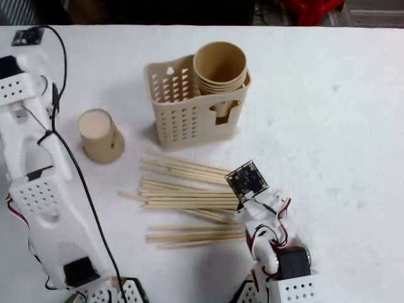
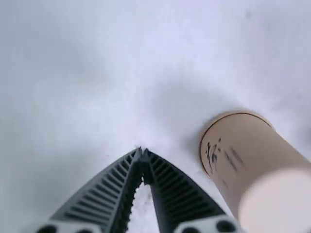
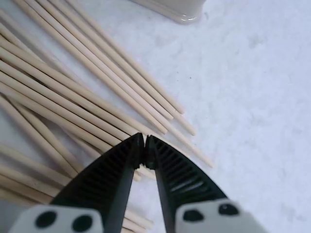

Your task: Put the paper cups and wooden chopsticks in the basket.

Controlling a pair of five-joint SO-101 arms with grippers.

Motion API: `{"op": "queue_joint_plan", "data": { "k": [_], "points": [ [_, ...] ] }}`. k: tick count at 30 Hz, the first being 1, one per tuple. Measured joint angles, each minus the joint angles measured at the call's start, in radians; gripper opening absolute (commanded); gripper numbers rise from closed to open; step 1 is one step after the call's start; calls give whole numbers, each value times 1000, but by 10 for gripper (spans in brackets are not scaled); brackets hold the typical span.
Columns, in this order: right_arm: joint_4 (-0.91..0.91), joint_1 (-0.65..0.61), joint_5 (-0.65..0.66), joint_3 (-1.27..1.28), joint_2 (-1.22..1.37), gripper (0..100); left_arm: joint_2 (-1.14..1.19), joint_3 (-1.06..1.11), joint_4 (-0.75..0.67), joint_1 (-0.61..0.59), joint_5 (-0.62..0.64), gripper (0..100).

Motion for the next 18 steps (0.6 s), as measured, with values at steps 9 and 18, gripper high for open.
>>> {"op": "queue_joint_plan", "data": {
  "k": [9, 18],
  "points": [
    [0, 3, 0, 0, 0, 17, -135, -34, 11, 6, 52, 84],
    [0, 2, 0, 0, 0, 17, -681, 468, 5, 206, -43, 57]
  ]
}}
